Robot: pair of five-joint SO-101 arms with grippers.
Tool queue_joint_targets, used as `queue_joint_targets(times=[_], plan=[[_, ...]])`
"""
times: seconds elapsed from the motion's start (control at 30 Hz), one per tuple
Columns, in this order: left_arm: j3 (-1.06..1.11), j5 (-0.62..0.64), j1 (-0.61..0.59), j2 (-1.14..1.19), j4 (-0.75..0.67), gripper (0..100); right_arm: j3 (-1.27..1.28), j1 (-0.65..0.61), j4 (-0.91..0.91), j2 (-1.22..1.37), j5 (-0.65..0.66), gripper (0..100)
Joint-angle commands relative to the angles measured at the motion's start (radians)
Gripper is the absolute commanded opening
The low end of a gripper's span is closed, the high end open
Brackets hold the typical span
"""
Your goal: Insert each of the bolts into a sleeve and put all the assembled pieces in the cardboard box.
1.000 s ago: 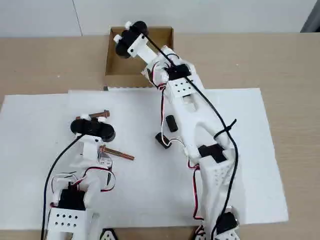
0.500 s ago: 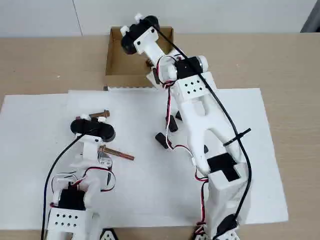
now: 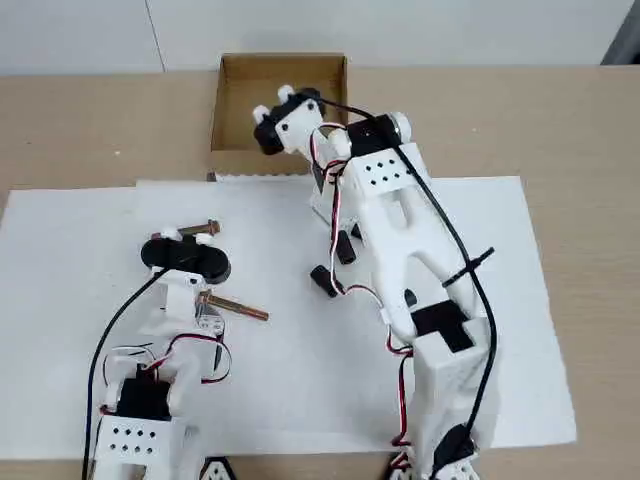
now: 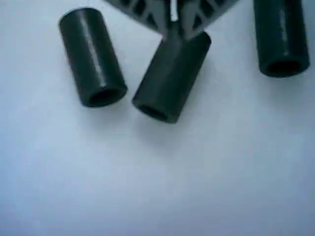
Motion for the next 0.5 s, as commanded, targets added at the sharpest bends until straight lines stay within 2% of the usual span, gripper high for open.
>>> queue_joint_targets(times=[0.0,0.23,0.47], plan=[[-0.004,-0.003,-0.005,-0.008,-0.012,1,-0.043,0.047,0.033,0.022,0.058,0.4],[-0.004,-0.003,-0.005,-0.008,-0.012,1,-0.043,0.093,0.031,0.074,0.221,0.9],[-0.004,-0.003,-0.005,-0.008,-0.012,1,-0.043,0.104,0.025,0.099,0.304,13.5]])
